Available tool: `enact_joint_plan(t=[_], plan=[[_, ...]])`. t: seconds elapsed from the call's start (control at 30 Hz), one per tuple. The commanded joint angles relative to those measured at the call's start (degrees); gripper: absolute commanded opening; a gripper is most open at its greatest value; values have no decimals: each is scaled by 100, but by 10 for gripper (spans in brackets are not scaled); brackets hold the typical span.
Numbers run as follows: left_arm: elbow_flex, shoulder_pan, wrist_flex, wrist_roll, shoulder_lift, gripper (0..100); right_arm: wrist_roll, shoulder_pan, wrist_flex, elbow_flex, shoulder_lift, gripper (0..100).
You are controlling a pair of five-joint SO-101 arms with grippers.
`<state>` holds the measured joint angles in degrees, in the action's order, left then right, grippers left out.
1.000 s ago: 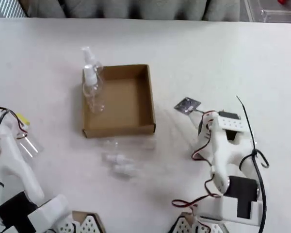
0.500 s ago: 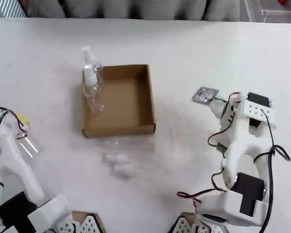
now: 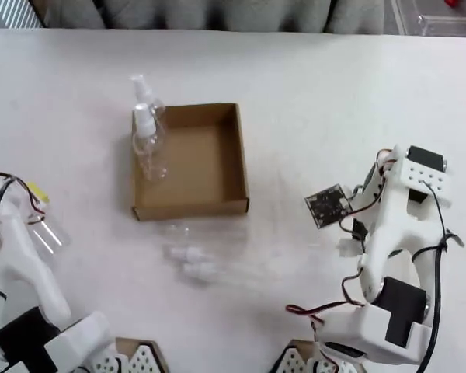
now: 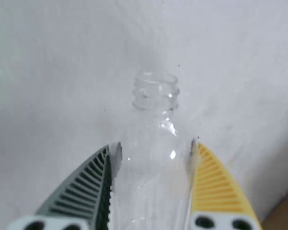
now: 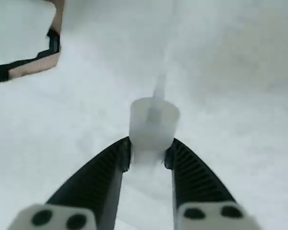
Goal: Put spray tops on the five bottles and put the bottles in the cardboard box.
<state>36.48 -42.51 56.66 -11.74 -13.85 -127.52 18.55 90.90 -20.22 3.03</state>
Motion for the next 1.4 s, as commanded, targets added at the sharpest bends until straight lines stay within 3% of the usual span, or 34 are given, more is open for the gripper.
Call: enact_joint_plan(t=[0.0,0.2,0.37,0.57,0.63,0.73,0.97,1.07,1.2,1.37], plan=[[-35,-22,-158,44,-268,57,422,-13,-752,-70,31,243],[-35,-22,-158,44,-268,57,1064,-127,-1367,-334,84,276],[-35,-22,-158,44,-268,57,2558,-127,-1349,176,251,267],[-35,-22,-158,44,-268,57,4158,84,-1341,290,831,94],[-35,-22,-158,44,-268,57,4809,136,-1341,290,980,14],[-35,-13,-158,44,-268,57,5996,303,-1341,290,1121,43],[-26,163,-149,53,-259,57,10048,787,-1288,281,1182,13],[-26,163,-141,53,-259,56,11314,892,-1226,149,1121,16],[114,163,-255,53,-295,56,12457,804,-1490,-387,1138,16],[185,171,-396,53,-295,54,12976,778,-2114,-1055,1138,16]])
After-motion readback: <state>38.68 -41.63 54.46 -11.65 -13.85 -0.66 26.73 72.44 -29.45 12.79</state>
